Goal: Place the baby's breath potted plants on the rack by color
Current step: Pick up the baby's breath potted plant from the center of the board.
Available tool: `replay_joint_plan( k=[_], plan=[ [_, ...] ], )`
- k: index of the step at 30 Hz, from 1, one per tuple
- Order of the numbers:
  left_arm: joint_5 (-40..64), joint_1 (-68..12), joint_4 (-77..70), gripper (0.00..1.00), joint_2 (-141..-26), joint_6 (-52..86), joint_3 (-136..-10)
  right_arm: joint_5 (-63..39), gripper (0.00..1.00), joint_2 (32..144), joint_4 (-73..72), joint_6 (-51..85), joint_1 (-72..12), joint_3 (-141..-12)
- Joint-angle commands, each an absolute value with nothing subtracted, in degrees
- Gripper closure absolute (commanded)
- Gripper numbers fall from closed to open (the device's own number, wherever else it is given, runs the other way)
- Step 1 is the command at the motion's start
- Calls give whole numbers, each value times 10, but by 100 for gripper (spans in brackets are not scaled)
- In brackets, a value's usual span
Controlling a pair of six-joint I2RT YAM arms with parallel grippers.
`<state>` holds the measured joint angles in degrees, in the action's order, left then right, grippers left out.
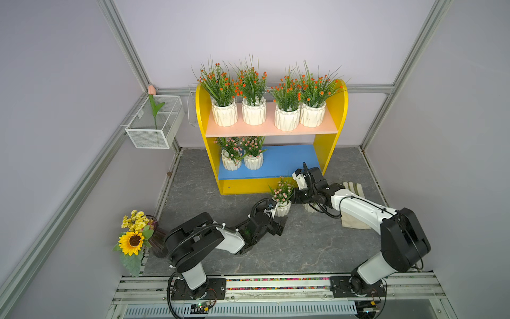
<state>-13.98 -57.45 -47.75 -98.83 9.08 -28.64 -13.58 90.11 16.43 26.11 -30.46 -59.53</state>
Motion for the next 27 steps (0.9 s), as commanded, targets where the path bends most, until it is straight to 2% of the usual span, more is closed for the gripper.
replay_joint_plan(
  k=[1,19,26,27],
  plan=[
    [-184,-582,-577,0,-1011,80,-281,-167,93,868,120,282,-308,-585],
    [-291,-625,-780,0,-1114,17,-277,-173,93,840,96,319,-341,-548],
    [-303,-629,-793,0,-1127,14,-287,-172,93,832,87,329,-348,-532],
    [-305,-629,-795,3,-1127,12,-287,-173,93,831,85,330,-348,-528]
  ],
)
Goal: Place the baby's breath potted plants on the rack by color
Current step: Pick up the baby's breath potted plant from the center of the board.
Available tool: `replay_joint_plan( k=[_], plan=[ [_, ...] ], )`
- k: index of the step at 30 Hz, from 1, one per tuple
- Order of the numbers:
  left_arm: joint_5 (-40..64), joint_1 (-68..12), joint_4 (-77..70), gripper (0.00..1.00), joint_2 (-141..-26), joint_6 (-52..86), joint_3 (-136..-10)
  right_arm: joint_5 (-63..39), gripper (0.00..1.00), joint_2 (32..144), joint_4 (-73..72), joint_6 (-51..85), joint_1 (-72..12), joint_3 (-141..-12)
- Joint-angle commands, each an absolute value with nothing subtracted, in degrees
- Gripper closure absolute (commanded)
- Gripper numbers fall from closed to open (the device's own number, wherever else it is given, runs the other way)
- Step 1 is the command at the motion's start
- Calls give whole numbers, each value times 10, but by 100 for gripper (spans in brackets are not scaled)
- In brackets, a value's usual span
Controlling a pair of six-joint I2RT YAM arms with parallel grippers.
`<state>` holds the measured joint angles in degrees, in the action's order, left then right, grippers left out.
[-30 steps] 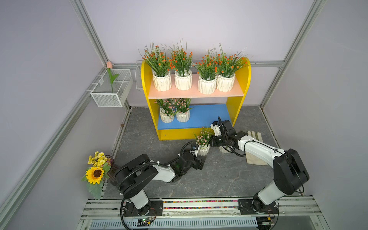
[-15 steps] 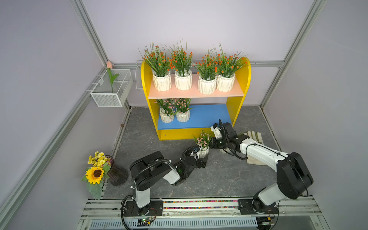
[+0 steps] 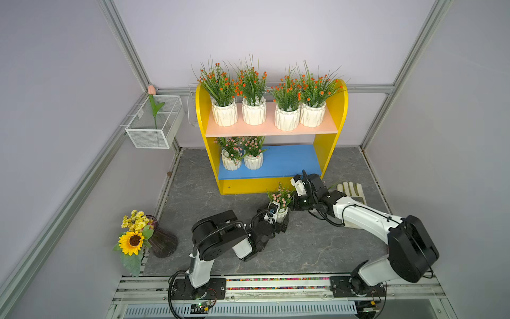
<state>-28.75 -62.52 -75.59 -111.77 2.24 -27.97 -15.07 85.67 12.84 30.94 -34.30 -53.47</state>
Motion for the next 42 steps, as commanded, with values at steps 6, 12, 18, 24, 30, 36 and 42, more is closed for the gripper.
replay_joint_plan(
  k=[6,12,18,24,30,36,42],
  plan=[
    [-300,-630,-796,27,-1129,6,-288,-173,93,826,75,336,-349,-517],
    [-302,-630,-795,54,-1122,7,-286,-163,85,821,79,331,-347,-514],
    [-309,-630,-775,62,-1109,9,-291,-150,71,802,91,325,-335,-508],
    [-309,-630,-747,64,-1087,7,-301,-118,65,739,135,310,-321,-484],
    [-309,-630,-673,65,-1045,8,-331,-67,62,636,200,297,-306,-453],
    [-346,-629,-563,67,-994,14,-393,-21,59,519,267,291,-288,-429],
    [-346,-626,-497,67,-969,-5,-452,-1,57,462,305,290,-286,-410]
  ],
)
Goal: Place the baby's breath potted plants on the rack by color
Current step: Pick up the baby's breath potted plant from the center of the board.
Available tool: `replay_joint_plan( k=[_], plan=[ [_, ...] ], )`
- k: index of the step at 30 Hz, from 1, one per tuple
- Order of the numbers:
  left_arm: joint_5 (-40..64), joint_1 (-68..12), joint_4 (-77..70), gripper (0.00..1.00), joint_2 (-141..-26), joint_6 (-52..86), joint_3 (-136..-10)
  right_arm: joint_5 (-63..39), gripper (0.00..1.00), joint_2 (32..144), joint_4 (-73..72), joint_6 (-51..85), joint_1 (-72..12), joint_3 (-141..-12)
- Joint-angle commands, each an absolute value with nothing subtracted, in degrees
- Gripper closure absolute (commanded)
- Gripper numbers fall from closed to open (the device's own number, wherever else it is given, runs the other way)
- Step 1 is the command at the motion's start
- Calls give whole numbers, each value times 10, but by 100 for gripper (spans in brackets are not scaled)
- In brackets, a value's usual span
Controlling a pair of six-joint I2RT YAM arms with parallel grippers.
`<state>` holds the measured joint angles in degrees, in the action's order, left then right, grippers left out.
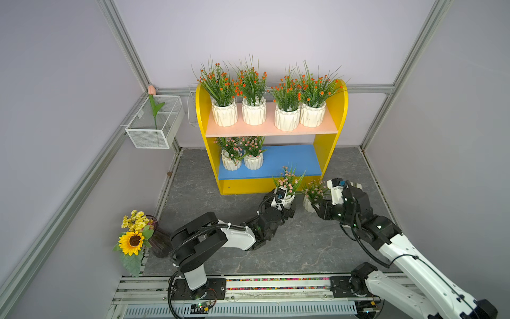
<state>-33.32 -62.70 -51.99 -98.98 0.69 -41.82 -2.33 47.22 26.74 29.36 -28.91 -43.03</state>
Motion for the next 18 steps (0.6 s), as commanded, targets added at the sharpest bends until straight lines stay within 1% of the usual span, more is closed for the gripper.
replay_joint_plan(
  k=[1,11,18],
  plan=[
    [-347,-624,-481,67,-968,-5,-466,0,57,457,306,291,-286,-405],
    [-320,-578,-422,68,-990,0,-565,2,57,421,312,299,-285,-376],
    [-300,-547,-393,68,-1026,-9,-642,-1,57,400,318,307,-285,-364]
  ],
)
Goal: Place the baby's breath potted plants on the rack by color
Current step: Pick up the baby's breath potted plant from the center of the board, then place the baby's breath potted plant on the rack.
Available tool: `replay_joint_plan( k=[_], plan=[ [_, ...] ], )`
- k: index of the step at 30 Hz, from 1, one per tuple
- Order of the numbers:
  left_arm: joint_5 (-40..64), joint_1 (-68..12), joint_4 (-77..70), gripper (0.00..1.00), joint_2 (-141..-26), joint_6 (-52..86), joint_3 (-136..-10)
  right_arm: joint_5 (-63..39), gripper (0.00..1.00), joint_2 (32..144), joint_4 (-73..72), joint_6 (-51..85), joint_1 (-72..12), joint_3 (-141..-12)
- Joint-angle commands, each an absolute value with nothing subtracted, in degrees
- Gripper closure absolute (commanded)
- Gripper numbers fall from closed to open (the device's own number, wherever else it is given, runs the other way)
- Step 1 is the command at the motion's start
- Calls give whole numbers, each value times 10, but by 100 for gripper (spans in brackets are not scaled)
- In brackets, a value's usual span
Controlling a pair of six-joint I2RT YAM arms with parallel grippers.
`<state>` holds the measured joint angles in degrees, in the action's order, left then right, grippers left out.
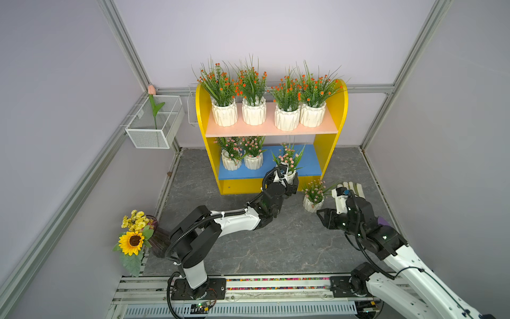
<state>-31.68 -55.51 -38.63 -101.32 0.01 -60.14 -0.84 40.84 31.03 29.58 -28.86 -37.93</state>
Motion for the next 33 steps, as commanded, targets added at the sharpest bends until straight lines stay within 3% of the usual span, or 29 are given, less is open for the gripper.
replay_joint_plan(
  k=[1,22,33],
  plan=[
    [-297,-543,-389,68,-1033,-9,-652,-2,57,397,318,308,-286,-362],
    [-283,-489,-364,68,-1141,14,-786,3,57,354,344,317,-286,-356],
    [-338,-469,-384,68,-1192,3,-829,2,56,354,341,319,-285,-350]
  ],
)
